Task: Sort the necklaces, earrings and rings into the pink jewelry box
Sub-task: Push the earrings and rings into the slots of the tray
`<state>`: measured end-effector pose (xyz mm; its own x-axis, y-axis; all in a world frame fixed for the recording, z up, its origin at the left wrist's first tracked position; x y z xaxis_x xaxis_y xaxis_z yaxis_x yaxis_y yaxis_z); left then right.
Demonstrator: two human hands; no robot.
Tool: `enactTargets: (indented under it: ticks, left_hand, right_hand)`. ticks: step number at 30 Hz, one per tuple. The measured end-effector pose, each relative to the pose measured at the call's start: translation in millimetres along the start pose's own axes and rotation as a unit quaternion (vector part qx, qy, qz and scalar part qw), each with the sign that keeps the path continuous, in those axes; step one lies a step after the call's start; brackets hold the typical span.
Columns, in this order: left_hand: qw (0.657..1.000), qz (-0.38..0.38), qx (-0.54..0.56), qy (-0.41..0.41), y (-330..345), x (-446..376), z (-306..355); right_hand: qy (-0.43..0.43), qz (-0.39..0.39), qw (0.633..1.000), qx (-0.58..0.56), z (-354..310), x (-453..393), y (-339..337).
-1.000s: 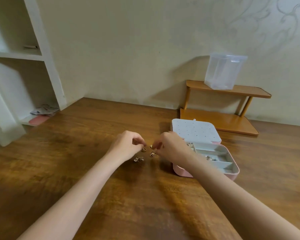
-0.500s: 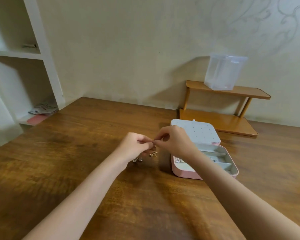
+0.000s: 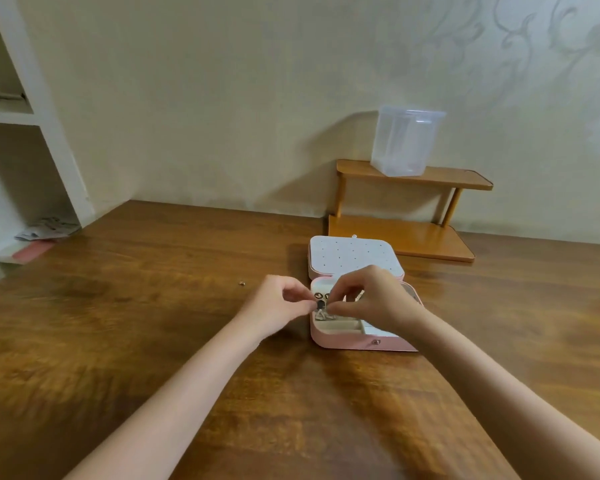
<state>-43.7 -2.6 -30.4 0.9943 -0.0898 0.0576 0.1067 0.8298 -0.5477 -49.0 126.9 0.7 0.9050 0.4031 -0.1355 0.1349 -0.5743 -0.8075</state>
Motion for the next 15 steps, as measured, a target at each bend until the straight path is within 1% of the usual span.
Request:
enactTargets:
  ticks: [5,10,15]
  left_hand:
    - [0.999,-0.011,0.031,-0.036,7.4,-7.0,-2.3]
    - [0.998,-0.031,0.037,-0.034,14.4,-10.9,-0.8]
    - [0.998,-0.023,0.043,-0.029,12.1,-10.9,-5.5]
  right_hand:
    - [-0.036,0.020,0.998,0.054,-5.7,13.1,13.3]
    - [-0.062,0.040,0.994,0.086,-7.6,14.6,15.5]
    - [-0.095,0.029,0.990,0.095,-11.4,15.6,19.6]
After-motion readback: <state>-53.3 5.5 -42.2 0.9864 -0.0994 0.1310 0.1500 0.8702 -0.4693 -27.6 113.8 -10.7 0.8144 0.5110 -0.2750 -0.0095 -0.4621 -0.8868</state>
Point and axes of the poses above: each hand's wrist, its own x-axis away from the middle knuckle, its own y-axis out of the palm, z = x × y, the point moved 7 cm from there along -x, towards the middle knuckle, and after that the axes turned 1 degree about -z, right-handed, at the moved point
